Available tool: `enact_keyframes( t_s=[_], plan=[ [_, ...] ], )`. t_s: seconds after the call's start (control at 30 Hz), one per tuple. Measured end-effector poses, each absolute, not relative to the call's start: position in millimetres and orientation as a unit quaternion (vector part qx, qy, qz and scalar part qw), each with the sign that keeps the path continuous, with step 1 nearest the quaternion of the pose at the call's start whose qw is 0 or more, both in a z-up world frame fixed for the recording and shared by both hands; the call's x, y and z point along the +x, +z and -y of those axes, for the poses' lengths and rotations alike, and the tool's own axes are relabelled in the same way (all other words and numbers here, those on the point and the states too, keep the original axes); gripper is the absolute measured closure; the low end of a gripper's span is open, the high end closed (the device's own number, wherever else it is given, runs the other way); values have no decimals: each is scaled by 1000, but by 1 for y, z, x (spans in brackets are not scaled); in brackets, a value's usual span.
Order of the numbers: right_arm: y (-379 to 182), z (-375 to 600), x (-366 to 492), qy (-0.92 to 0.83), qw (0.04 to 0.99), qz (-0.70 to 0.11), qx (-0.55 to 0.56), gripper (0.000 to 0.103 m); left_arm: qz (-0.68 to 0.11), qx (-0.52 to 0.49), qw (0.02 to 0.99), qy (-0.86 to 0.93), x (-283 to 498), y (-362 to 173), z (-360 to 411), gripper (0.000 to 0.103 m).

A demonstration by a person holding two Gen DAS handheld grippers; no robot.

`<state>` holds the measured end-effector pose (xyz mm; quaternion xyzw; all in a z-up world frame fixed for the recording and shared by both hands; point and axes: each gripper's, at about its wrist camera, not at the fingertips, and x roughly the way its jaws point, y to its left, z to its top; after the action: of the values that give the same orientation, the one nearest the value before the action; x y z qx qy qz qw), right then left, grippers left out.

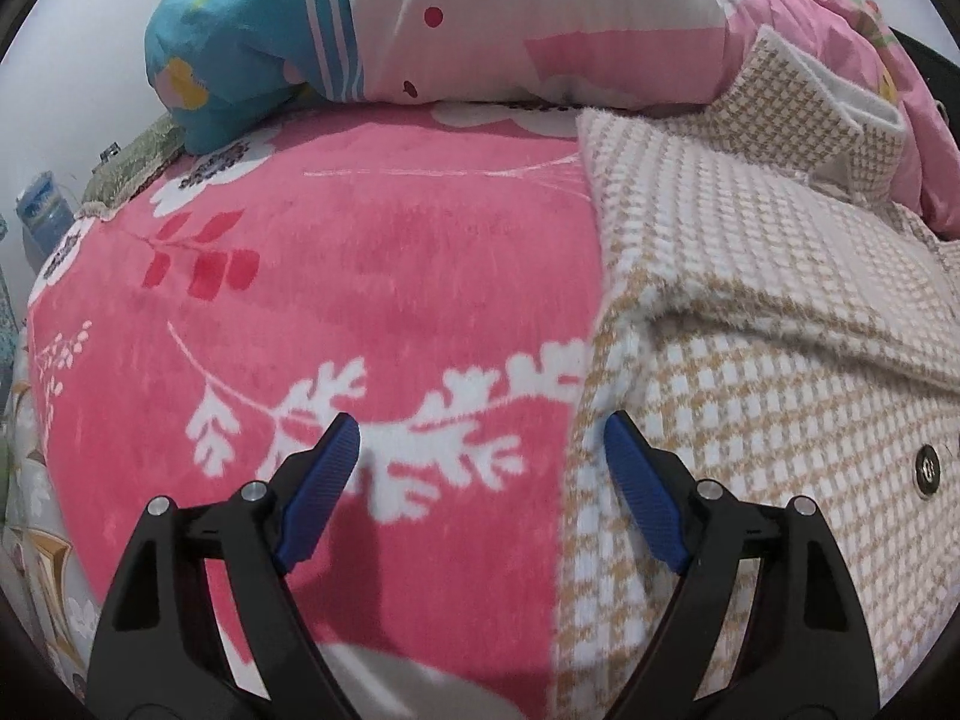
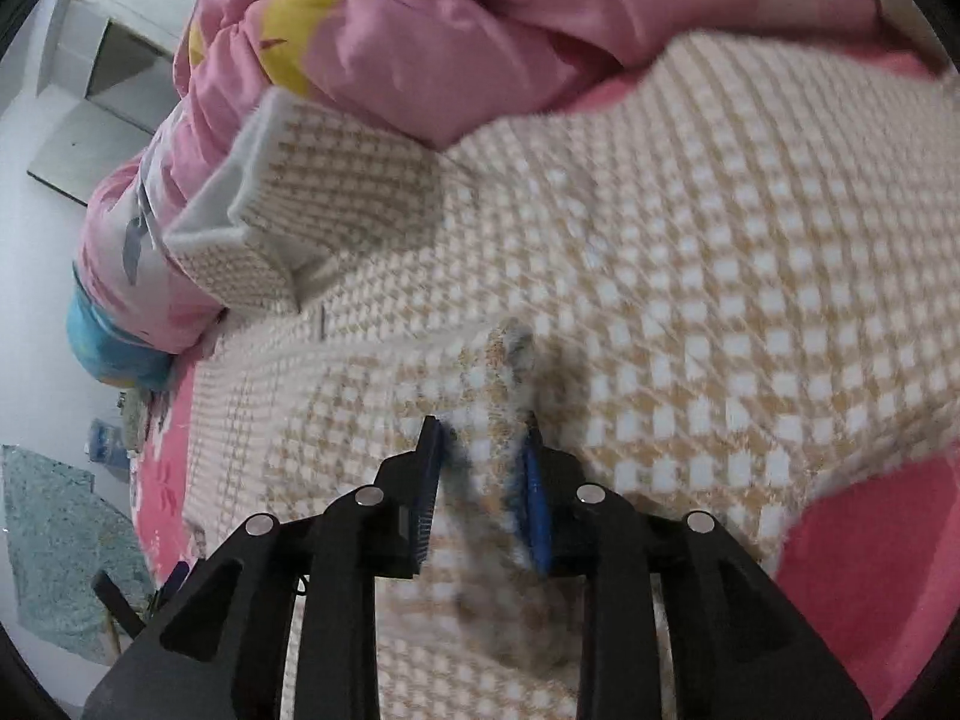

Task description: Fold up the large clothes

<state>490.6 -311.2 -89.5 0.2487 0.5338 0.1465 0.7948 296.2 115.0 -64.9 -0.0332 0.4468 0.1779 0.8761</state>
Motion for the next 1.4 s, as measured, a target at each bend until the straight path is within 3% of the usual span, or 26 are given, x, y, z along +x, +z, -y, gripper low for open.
enact_keyframes(
  t_s=[0.03,0.07,0.1,0.3,0.4,0.43,0.57,0.73,0.9,1.03,1.1,1.27,1.4],
  plan=[
    [-89,311,489,149,798,-533,238,79,-445,-33,876,180,298,-64,-116,23],
    [-87,309,489,152,802,-532,225,91,-443,-31,877,184,301,-64,-117,23],
    [-83,304,490,154,807,-530,212,92,-442,-31,877,186,302,-63,-118,23],
    [-20,283,507,163,858,-464,150,94,-441,-39,876,190,303,-64,-119,23],
    [-22,279,525,148,864,-464,132,93,-443,-39,875,190,303,-65,-118,23],
    [-27,281,529,138,862,-472,126,93,-443,-41,875,190,303,-65,-118,23],
    [-80,303,548,78,822,-550,127,74,-445,-46,874,188,303,-68,-120,23],
    [-35,327,517,87,860,-479,150,64,-445,-58,875,181,301,-71,-124,22],
    [-15,267,497,158,873,-458,62,64,-441,-81,876,176,297,-71,-129,22],
    [-75,224,487,147,840,-521,-27,64,-428,-100,882,170,282,-60,-135,23],
    [-88,224,477,139,847,-510,-57,64,-413,-102,889,169,269,-46,-138,23],
    [-50,220,474,139,844,-516,-41,64,-365,-108,912,155,252,5,-146,23],
    [-27,198,484,169,861,-479,-27,64,-367,-134,915,105,290,28,-129,23]
  ],
)
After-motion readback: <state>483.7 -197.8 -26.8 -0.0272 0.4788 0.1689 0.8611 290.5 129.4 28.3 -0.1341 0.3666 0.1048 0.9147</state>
